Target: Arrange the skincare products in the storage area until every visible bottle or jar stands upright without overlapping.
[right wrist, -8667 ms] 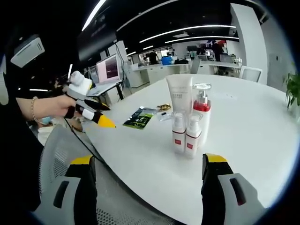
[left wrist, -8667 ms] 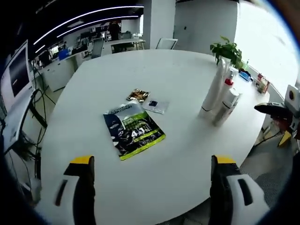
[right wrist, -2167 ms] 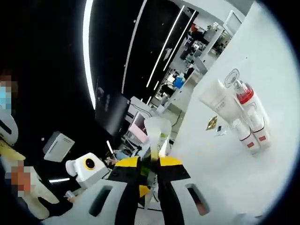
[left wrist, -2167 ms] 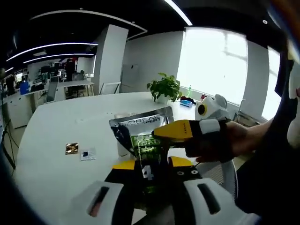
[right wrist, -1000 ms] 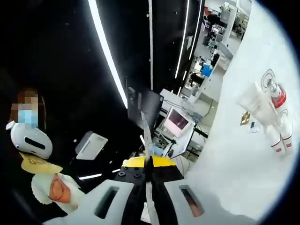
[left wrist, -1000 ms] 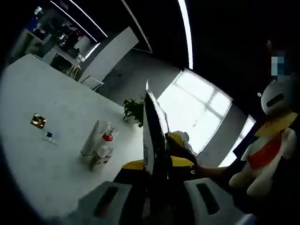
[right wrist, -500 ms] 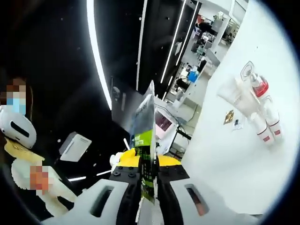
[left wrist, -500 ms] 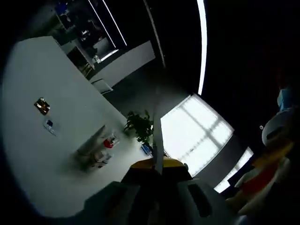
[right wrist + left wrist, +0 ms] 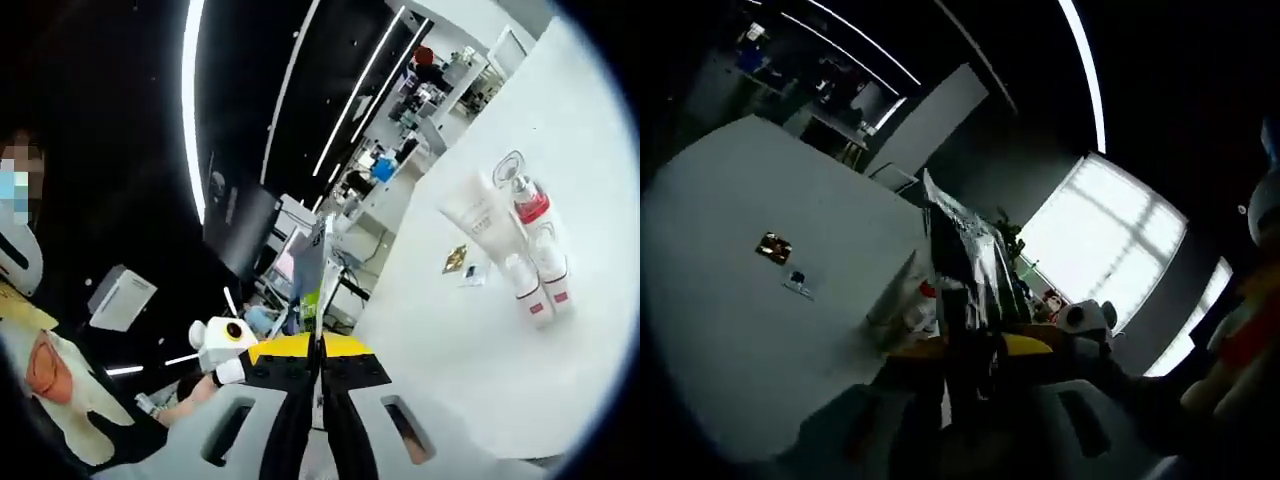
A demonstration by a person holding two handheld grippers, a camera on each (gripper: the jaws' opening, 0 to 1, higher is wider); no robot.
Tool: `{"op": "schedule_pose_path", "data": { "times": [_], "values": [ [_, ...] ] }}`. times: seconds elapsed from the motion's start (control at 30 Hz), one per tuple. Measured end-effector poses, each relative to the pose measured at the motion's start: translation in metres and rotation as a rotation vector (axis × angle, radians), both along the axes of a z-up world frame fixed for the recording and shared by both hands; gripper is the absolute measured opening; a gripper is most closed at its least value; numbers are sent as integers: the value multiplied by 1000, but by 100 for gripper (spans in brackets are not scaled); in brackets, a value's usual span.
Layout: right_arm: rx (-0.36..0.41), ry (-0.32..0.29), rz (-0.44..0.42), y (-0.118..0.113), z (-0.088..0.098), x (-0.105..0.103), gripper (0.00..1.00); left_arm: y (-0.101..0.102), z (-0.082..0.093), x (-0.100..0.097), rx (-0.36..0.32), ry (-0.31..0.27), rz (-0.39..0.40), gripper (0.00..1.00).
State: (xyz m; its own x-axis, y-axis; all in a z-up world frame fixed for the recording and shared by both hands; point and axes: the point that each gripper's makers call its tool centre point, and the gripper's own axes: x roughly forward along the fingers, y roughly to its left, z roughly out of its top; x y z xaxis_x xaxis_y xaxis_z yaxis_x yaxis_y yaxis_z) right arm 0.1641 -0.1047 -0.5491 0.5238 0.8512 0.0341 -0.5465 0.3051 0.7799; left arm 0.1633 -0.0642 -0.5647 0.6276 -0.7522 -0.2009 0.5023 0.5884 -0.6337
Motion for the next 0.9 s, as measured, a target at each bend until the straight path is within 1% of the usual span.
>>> {"op": "schedule_pose_path", "data": {
  "times": [0.03, 0.07, 0.1, 0.23, 0.33, 0.43, 0.5, 0.53, 0.57, 0.6, 0.63, 0.67, 0.7, 0.73, 0.77, 0.8, 0.83, 0.9],
  "values": [
    [5, 3, 5, 0, 0, 0, 1, 0, -3, -1, 7, 7, -8, 28],
    [16, 14, 12, 0, 1, -1, 1, 0, -8, -3, 0, 35, -18, 29],
    [20, 20, 10, -1, 0, -1, 1, 0, -9, -4, -5, 41, -23, 30],
    [41, 46, 7, -4, -3, -3, 1, -3, -18, -11, -6, 73, -55, 30],
    [71, 82, 3, -5, -6, -4, 1, -6, -26, -16, -17, 115, -79, 29],
    [86, 109, 24, -4, -8, -8, 1, -7, -32, -20, -29, 145, -91, 29],
    [105, 121, 30, -5, -8, -10, 1, -8, -31, -23, -52, 163, -97, 29],
    [104, 122, 25, -6, -8, -9, 1, -8, -30, -23, -57, 163, -94, 27],
    [97, 119, 17, -7, -8, -8, 1, -7, -29, -23, -56, 160, -87, 25],
    [83, 115, 5, -10, -10, -6, 1, -4, -28, -21, -51, 156, -67, 19],
    [38, 107, -21, -14, -16, -2, 1, 0, -26, -17, -75, 158, -36, 14],
    [16, 97, -25, -16, -19, -1, 1, -1, -21, -17, -126, 188, -27, 11],
    [-5, 100, -27, -16, -21, -1, 1, 0, -18, -15, -156, 193, -7, 9],
    [-5, 86, -23, -15, -19, -1, 1, 0, -20, -16, -142, 199, -11, 8],
    [-9, 62, -23, -14, -17, -1, 1, -1, -20, -16, -132, 199, -16, 8],
    [-17, 54, -26, -14, -17, -1, 2, -2, -21, -16, -122, 196, -11, 7],
    [-67, 18, -37, -15, -20, 1, 2, -2, -21, -15, -121, 199, -9, 7],
    [-138, -49, -38, -15, -24, 2, 4, -2, -19, -15, -134, 205, -3, 5]
  ]
}}
